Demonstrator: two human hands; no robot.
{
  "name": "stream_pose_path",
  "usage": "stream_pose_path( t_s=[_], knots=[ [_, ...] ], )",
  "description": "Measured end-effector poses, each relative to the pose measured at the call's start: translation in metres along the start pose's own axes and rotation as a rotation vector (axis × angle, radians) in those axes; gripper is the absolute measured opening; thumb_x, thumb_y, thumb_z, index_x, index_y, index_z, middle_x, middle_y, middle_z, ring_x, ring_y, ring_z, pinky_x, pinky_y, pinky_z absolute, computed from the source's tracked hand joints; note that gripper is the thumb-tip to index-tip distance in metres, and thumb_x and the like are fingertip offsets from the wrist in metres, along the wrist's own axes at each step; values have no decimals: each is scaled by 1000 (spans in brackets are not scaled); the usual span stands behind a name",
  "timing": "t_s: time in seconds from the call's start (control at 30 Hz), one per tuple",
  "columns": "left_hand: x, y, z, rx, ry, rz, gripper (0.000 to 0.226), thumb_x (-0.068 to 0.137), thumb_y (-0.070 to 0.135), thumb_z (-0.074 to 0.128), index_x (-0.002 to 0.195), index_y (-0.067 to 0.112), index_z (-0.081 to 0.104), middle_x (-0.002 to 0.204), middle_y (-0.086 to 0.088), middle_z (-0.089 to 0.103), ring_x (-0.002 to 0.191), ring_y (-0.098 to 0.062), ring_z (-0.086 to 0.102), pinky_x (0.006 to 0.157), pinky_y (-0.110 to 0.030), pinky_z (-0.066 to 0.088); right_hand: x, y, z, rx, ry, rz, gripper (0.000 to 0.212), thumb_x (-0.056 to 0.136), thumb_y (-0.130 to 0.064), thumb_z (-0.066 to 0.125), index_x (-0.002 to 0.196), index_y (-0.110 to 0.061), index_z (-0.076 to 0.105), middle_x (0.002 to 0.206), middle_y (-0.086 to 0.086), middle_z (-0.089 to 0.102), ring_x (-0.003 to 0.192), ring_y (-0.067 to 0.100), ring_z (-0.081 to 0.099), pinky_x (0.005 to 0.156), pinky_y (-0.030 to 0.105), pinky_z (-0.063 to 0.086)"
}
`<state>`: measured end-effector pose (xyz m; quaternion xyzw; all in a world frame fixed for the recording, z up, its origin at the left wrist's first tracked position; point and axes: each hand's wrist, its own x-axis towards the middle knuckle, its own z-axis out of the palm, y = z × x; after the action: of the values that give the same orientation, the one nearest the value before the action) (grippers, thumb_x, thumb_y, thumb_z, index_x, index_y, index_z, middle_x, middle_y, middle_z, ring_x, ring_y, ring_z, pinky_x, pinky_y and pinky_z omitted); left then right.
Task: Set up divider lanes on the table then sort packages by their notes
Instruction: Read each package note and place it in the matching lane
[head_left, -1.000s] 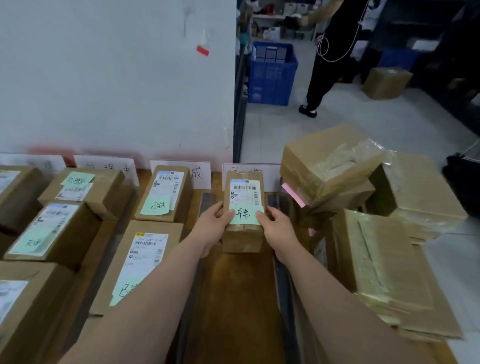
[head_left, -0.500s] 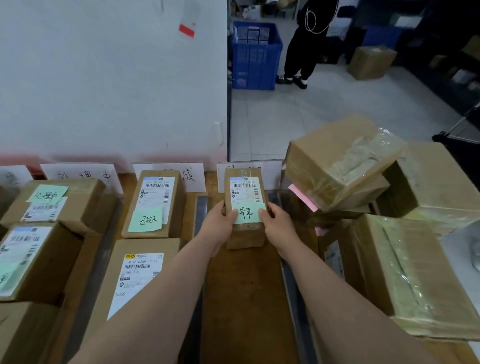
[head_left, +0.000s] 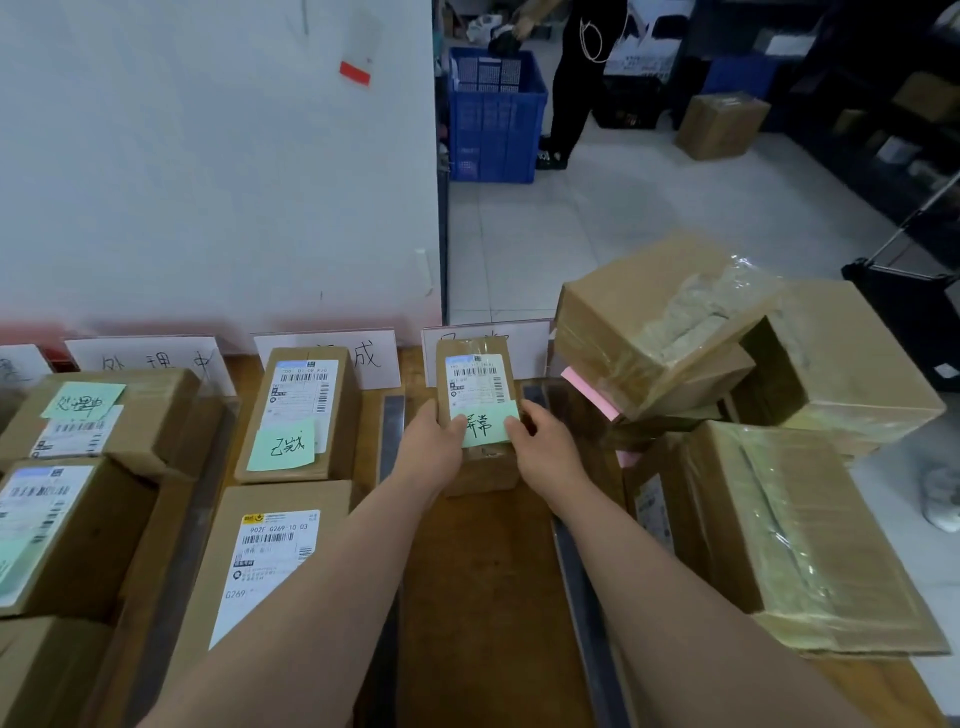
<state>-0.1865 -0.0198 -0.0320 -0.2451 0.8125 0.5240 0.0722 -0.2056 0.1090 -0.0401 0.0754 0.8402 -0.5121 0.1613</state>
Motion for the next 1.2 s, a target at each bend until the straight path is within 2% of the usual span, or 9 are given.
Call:
stream_pose_path(
  t_s=[0.13,0.23,0.3,0.4,0.63,0.87,0.97,1.03,1.2],
  knots=[
    [-18,4,-8,206,49,174,36,100,28,52,134,21,47,137,-1,58,110,-20,66,45,-10,45,-32,-13,-13,-128,42,-111,36,100,-27,47,136,-23,48,129,-2,61,107,11,61,66,17,54],
    [-44,13,-17,401,84,331,47,97,36,53,142,26,42,142,2,52,123,-19,56,69,-14,49,-66,-28,-29,-223,77,-180,39,99,-25,50,138,-22,47,135,-4,56,117,12,57,55,6,41],
    [-68,25,-20,473,105,394,51,97,38,53,145,25,39,147,2,47,129,-19,49,89,-27,50,-92,-37,-44,-294,129,-229,43,99,-27,51,141,-20,45,139,-5,52,123,11,52,63,1,38],
    [-109,46,-18,511,105,476,53,98,40,50,148,25,36,151,1,42,136,-21,41,107,-40,42,-130,-43,-72,-360,215,-331,43,98,-28,52,140,-19,48,139,-3,53,125,12,50,96,17,38],
    [-181,79,22,534,31,751,42,97,38,48,135,21,50,126,-3,58,114,-21,54,96,-34,42,-187,-12,-162,-495,410,-254,45,97,-32,53,140,-17,47,137,1,54,123,17,51,100,27,39],
    [-207,83,101,571,-151,608,47,94,44,49,138,28,40,129,-1,56,116,-23,55,96,-42,50,-190,59,-226,-392,280,42,42,98,-34,48,132,-9,51,123,9,59,111,25,58,83,30,44],
    [-214,84,132,500,-159,511,46,93,46,49,133,27,41,117,-2,59,100,-19,60,83,-36,54,-192,75,-235,-253,164,-1,38,101,-33,39,127,-13,58,115,2,64,92,11,60,70,25,43],
    [-224,86,144,459,-113,453,48,94,45,52,135,25,39,120,-4,55,95,-16,56,78,-29,49,-194,84,-242,-175,137,-49,37,102,-30,36,125,-15,61,121,0,64,106,14,58,80,26,41],
    [-250,81,163,287,-76,268,76,87,63,52,148,27,24,140,-8,42,113,-26,56,93,-39,50,-205,106,-268,201,30,-91,33,101,-27,44,129,-36,59,123,-11,63,109,9,62,79,20,52]
  ],
)
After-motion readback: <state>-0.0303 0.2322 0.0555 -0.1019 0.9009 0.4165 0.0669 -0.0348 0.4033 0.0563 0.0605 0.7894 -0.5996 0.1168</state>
